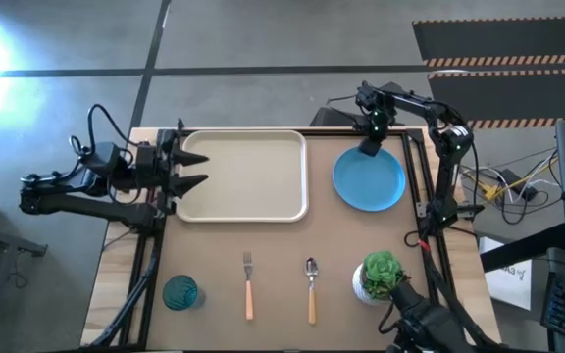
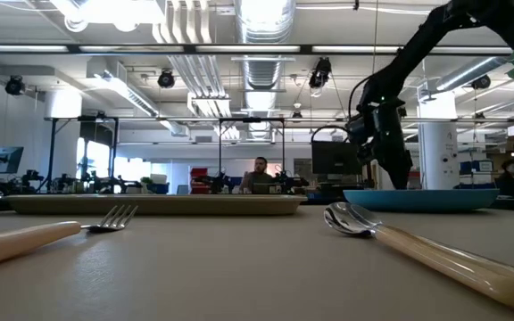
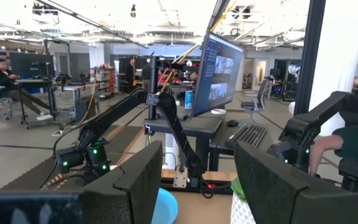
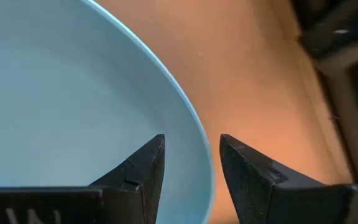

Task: Pick and place plate/cup/fork/spoon on tray
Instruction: Put the light blue plate on the white serving tray

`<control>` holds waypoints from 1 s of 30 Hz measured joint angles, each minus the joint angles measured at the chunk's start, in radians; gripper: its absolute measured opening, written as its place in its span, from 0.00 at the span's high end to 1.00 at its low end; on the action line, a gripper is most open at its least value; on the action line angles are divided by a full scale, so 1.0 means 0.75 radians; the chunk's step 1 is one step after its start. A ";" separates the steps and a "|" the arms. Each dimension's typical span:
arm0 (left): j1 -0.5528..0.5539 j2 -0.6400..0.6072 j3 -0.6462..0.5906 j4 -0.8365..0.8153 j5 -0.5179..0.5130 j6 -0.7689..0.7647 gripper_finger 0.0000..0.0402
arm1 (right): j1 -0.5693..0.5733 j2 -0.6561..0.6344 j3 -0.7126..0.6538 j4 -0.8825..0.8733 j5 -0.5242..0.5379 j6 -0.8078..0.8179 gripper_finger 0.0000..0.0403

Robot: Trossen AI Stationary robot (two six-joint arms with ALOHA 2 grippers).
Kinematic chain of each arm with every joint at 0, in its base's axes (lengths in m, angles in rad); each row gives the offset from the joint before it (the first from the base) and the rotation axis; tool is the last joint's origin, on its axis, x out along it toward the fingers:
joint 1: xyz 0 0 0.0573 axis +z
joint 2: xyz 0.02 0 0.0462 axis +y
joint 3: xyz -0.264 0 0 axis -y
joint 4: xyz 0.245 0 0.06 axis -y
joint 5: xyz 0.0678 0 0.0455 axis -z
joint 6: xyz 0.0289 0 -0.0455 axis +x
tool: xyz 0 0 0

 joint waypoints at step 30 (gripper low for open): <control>-0.001 0.000 0.000 0.026 0.000 0.002 0.54 | 0.014 0.008 0.000 -0.004 -0.267 0.129 0.98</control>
